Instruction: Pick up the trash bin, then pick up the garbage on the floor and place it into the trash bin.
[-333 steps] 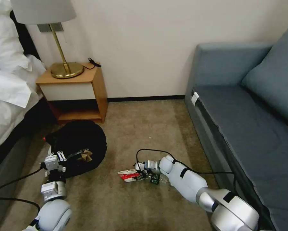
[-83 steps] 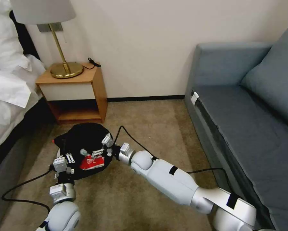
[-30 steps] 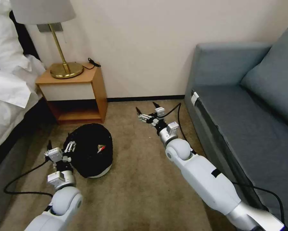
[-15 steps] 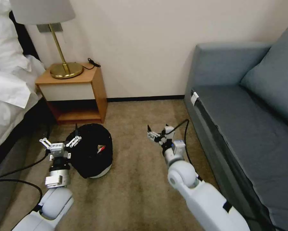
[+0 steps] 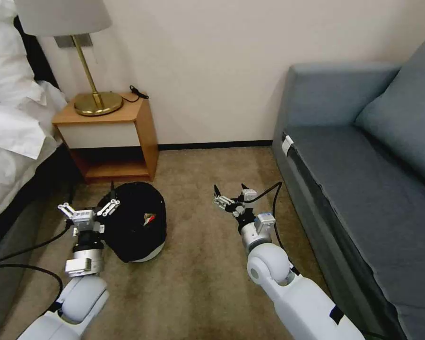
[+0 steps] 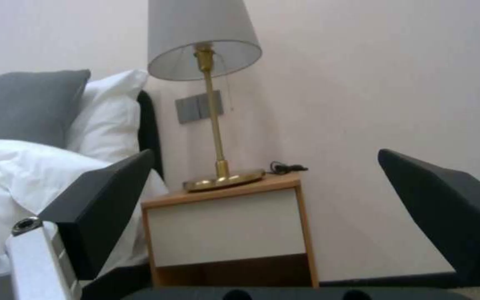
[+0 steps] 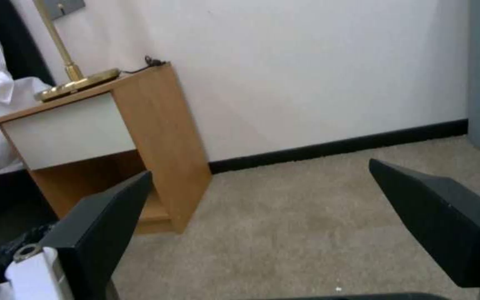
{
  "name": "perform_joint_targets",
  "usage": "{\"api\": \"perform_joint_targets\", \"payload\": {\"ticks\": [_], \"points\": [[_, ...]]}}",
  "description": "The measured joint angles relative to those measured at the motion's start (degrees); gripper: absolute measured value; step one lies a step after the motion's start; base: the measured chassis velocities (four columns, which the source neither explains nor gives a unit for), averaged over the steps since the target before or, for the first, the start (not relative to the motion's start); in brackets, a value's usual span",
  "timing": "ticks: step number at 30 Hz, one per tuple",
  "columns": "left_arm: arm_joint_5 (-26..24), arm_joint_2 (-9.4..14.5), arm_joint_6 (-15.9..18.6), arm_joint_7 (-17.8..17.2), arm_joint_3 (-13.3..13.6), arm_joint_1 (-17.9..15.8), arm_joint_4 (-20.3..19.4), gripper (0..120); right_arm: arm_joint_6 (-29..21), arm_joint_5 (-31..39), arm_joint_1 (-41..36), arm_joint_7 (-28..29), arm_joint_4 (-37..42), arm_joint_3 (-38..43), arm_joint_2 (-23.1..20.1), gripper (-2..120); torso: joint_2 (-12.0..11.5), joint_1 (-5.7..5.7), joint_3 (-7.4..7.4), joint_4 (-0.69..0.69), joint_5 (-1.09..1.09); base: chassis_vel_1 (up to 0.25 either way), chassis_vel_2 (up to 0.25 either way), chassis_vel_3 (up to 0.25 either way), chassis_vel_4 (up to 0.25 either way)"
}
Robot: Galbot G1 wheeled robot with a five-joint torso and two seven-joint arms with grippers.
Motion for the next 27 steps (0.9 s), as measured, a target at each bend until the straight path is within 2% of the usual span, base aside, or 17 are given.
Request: {"api": "perform_joint_targets", "payload": {"ticks": [27], "points": [[-0.14, -0.06, 0.09, -0.02, 0.02, -0.05, 0.10, 100, 0.08, 0.00, 0.17, -0.11, -0.20, -0.10, -0.02, 100, 0.00, 0.00, 0.00, 0.00, 0.00, 0.000, 0.000, 0.000, 0.000]]}}
